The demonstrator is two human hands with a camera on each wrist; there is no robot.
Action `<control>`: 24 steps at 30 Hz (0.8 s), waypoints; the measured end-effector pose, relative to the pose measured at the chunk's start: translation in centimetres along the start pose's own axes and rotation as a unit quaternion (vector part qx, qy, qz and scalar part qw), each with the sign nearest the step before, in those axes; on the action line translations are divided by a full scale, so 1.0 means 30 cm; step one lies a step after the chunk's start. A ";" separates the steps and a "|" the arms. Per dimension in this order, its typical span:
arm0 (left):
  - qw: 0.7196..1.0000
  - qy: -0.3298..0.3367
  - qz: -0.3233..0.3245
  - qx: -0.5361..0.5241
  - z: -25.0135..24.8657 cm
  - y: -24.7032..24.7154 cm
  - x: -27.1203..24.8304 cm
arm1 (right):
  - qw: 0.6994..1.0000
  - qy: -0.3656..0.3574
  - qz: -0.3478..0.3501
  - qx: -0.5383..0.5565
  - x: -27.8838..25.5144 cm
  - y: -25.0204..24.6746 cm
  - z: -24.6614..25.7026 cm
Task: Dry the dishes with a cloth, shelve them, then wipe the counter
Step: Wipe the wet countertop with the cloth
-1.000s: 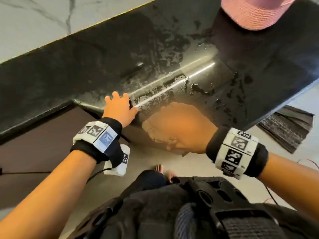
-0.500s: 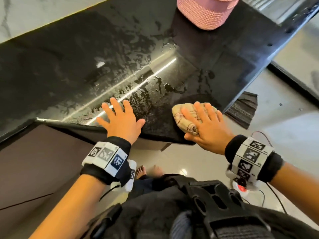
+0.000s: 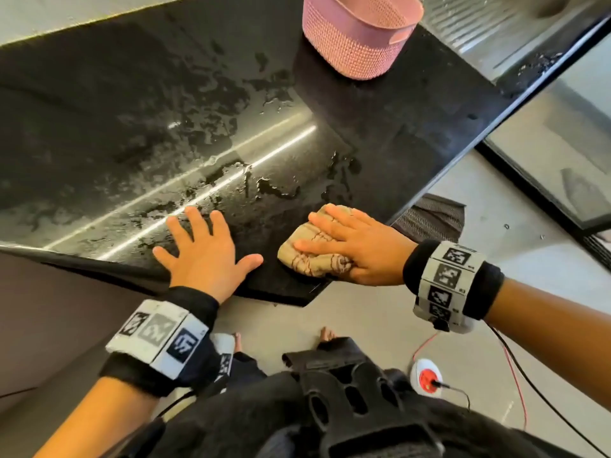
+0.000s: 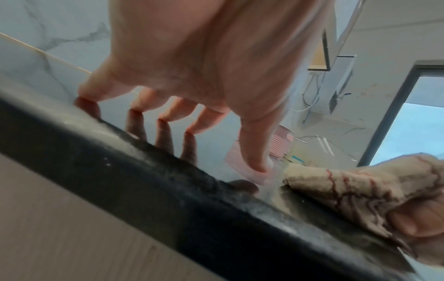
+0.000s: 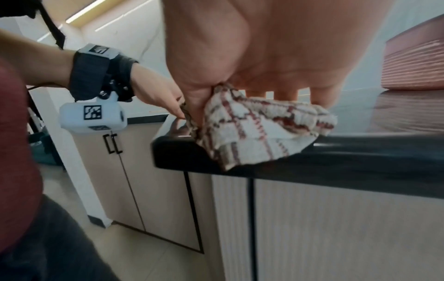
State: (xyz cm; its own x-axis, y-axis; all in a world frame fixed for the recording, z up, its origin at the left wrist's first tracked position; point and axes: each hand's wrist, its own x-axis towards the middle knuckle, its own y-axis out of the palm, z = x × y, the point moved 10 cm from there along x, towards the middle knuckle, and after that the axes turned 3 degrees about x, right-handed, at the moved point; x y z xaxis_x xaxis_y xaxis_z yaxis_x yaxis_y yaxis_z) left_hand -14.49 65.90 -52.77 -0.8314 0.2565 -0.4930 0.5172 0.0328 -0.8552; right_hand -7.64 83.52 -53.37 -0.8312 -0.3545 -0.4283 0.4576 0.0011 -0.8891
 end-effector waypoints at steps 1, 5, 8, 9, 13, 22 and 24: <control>1.000 -0.013 -0.004 -0.002 -0.006 0.004 0.002 | 1.000 0.009 -0.006 -0.006 -0.003 -0.016 -0.061; 0.997 -0.064 -0.036 -0.028 -0.014 0.026 0.009 | 0.989 0.101 -0.087 0.064 -0.031 -0.128 -0.417; 0.992 -0.092 -0.072 -0.047 -0.018 0.042 0.004 | 0.965 0.208 -0.124 0.095 -0.091 -0.158 -0.723; 0.991 -0.100 -0.076 -0.052 -0.014 0.040 0.002 | 0.960 0.232 -0.113 0.106 -0.093 -0.142 -0.783; 0.990 -0.121 -0.058 -0.037 -0.029 0.021 -0.004 | 0.955 0.269 -0.067 0.102 -0.054 -0.144 -0.806; 0.983 -0.158 -0.026 -0.093 -0.020 -0.064 -0.018 | 0.998 -0.030 -0.052 -0.007 0.193 -0.198 0.029; 0.978 -0.189 -0.030 -0.079 0.007 -0.072 -0.019 | 0.999 -0.037 0.008 -0.021 0.258 -0.123 0.122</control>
State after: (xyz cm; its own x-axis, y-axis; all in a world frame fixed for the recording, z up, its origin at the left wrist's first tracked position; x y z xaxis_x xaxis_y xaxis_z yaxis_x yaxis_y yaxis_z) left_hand -15.18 65.49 -50.69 -0.8611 -0.1255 -0.4928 0.4657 0.1943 -0.8633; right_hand -14.61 77.35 -52.81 -0.7976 -0.4216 -0.4315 0.4562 0.0464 -0.8887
